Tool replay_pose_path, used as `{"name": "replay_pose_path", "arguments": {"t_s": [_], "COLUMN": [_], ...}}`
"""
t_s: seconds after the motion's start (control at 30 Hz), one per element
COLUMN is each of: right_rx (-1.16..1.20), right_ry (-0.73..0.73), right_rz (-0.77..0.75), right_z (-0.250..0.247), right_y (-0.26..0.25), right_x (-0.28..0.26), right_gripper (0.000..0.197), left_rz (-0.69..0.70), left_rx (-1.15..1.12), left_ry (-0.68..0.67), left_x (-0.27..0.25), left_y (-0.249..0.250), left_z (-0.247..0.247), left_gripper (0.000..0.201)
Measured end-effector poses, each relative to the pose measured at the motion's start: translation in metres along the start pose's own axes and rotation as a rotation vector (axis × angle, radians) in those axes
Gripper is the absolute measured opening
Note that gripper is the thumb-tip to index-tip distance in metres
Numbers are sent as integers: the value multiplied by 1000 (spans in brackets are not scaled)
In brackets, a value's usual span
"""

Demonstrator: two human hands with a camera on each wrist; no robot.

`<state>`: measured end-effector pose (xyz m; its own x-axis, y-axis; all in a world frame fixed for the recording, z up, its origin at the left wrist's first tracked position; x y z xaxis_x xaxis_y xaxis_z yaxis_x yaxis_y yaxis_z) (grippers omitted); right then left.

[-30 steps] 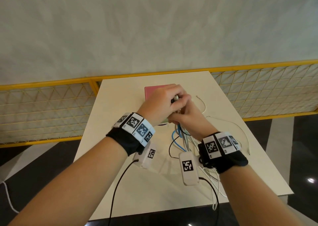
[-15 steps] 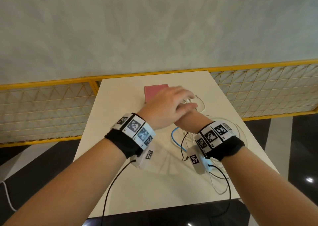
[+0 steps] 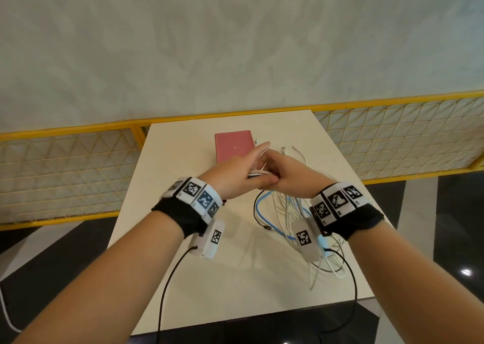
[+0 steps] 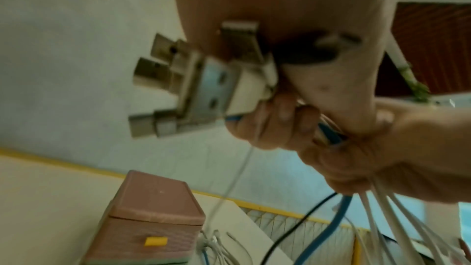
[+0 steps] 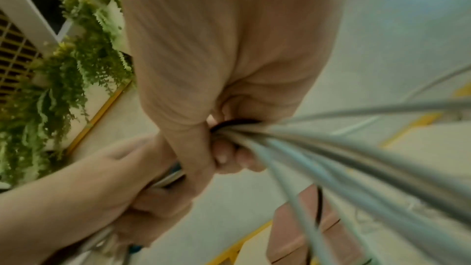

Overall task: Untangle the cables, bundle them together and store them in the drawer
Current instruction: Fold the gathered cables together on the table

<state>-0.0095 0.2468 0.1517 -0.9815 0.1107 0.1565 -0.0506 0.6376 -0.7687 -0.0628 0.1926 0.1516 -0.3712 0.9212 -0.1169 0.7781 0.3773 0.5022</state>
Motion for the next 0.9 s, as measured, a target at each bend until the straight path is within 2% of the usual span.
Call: {"name": "replay_pose_path", "arguments": {"t_s": [0.07,0.13,0.2,0.27,0.33,0.43,0.47,0.57,0.67,0.7,0.77,0.83,0.9], "right_rx": [-143,-294,-339,-231,-115,-3,40,138,46,22,30,46,61], "right_ry": [-26,-60,-42,-1,35,-1,-3,126,314,357,434,517,565], "right_rz": [-24,-43,-31,10,49,49,49,84,30,1,-39,-61,-38], "right_z": [-9,-10,-10,-12,-15,-9,-6,-9,-28,-33,-42,-46,-44], "right_y": [-4,-10,-10,-2,9,11,12,22,21,17,8,3,5], "right_x": [-5,-8,-10,-13,-17,-22,-22,-22,-23,-24,-24,-25,-26], "right_gripper": [22,32,30,14,13,11,12,15,14,14,12,12,9], "left_rz": [-16,21,50,42,29,23,13,0,-64,-100,-156,-176,-199], "left_rx": [8,84,180,198,100,-201,-314,-687,-1089,-1122,-1008,-852,-834], "left_ry": [-61,-47,54,161,262,410,418,275,-17,-136,-308,-314,-155], "left_x": [1,0,-3,-6,-10,-15,-15,-14,-18,-22,-30,-33,-28], "left_y": [-9,-8,-5,-7,-17,-29,-32,-29,-24,-21,-17,-16,-21], "left_z": [3,1,-10,-21,-30,-43,-45,-34,-10,1,18,25,17], "left_gripper": [75,49,25,24,27,28,26,11,11,14,20,34,44]}}
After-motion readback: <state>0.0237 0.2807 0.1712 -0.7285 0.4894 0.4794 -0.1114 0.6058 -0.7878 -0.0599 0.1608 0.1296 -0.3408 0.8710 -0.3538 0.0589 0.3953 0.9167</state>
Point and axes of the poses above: each hand's wrist, its own x-axis towards the middle knuckle, its own z-axis out of the palm, y = z × x, the point moved 9 cm from there along x, towards the middle knuckle, and after that the axes turned 8 degrees about -z, right-handed, at the moved point
